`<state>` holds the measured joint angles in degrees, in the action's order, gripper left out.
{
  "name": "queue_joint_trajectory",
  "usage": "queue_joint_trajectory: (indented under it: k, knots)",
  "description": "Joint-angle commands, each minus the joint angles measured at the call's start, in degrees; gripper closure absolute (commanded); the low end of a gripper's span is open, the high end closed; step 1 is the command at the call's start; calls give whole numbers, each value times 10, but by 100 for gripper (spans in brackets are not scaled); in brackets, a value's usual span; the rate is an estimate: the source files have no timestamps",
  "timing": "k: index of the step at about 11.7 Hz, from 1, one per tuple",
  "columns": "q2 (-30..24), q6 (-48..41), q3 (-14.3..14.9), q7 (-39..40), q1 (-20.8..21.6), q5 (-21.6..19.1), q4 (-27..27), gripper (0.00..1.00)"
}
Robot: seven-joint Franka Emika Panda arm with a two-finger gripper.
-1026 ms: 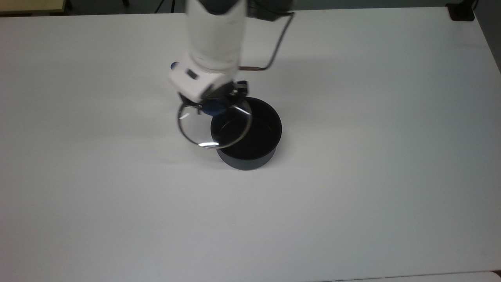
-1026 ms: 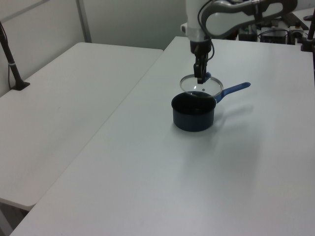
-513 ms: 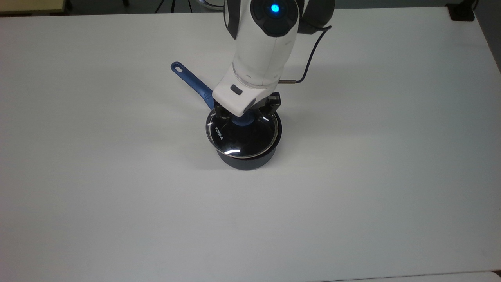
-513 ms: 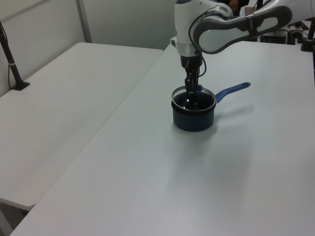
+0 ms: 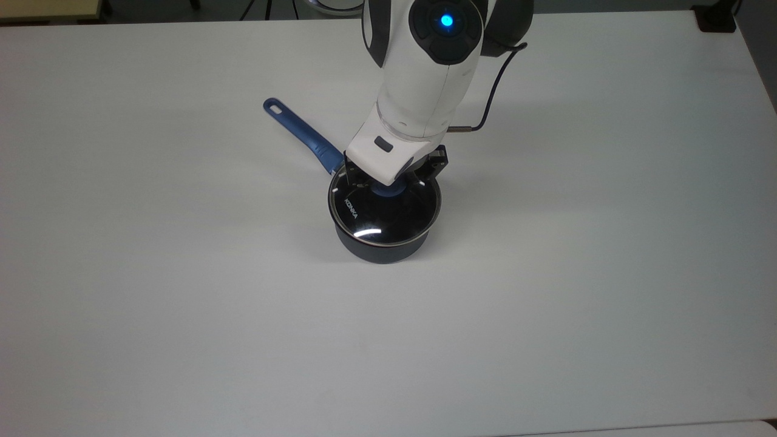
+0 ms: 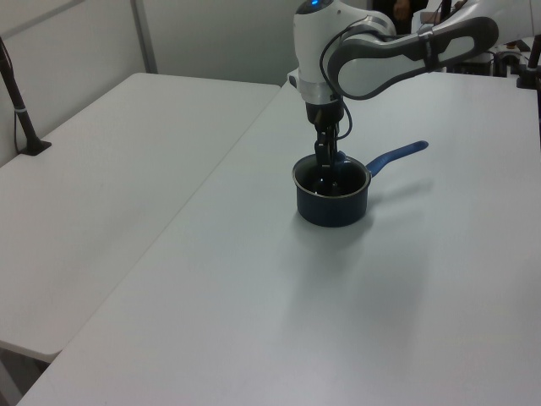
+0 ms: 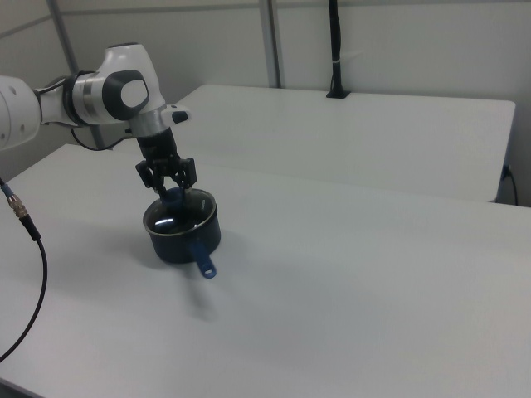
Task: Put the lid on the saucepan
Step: 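Lower the lid onto the saucepan rim and open the gripper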
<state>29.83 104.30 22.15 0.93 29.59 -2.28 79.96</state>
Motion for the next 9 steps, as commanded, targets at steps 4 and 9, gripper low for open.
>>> queue_joint_trajectory:
  k: [4, 9]
  knots:
    - [2, -37, 6, 13, 5, -18, -12, 0]
    - [-124, -43, 6, 21, -36, -12, 35, 0]
